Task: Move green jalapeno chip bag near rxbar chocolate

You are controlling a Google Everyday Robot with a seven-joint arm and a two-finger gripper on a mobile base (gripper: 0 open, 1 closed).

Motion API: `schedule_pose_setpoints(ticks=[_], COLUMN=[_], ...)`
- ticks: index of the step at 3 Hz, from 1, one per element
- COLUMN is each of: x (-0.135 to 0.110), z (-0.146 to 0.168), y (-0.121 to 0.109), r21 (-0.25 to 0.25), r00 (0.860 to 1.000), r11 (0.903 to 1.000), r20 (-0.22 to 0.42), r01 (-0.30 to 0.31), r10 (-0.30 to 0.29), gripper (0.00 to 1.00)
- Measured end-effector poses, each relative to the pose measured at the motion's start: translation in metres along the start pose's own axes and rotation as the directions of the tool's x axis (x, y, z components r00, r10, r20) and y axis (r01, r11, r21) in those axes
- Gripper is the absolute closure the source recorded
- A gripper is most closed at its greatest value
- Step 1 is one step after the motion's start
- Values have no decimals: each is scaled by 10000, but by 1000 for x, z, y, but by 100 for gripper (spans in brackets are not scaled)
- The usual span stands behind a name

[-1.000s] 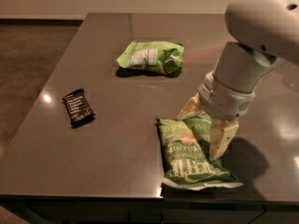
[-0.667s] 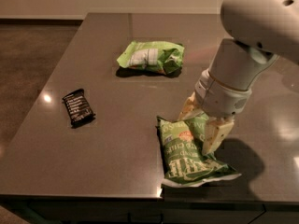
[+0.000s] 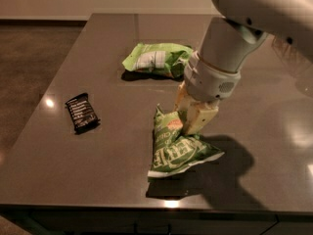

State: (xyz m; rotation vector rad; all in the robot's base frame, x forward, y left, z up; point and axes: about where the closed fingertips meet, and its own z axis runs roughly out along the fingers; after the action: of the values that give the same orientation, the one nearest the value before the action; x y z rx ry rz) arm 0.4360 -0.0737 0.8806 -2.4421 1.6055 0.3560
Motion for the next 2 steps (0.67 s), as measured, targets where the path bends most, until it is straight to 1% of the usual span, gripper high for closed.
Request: schedule_pose_setpoints(ticks=[1, 2], x=[-15, -30], z=[-2, -2], y=[-35, -66], r21=[256, 446], r00=[9975, 9899], r11=[9972, 9892], r20=[142, 310], r01=[-699, -1393], r10=[696, 1380], gripper=[100, 100])
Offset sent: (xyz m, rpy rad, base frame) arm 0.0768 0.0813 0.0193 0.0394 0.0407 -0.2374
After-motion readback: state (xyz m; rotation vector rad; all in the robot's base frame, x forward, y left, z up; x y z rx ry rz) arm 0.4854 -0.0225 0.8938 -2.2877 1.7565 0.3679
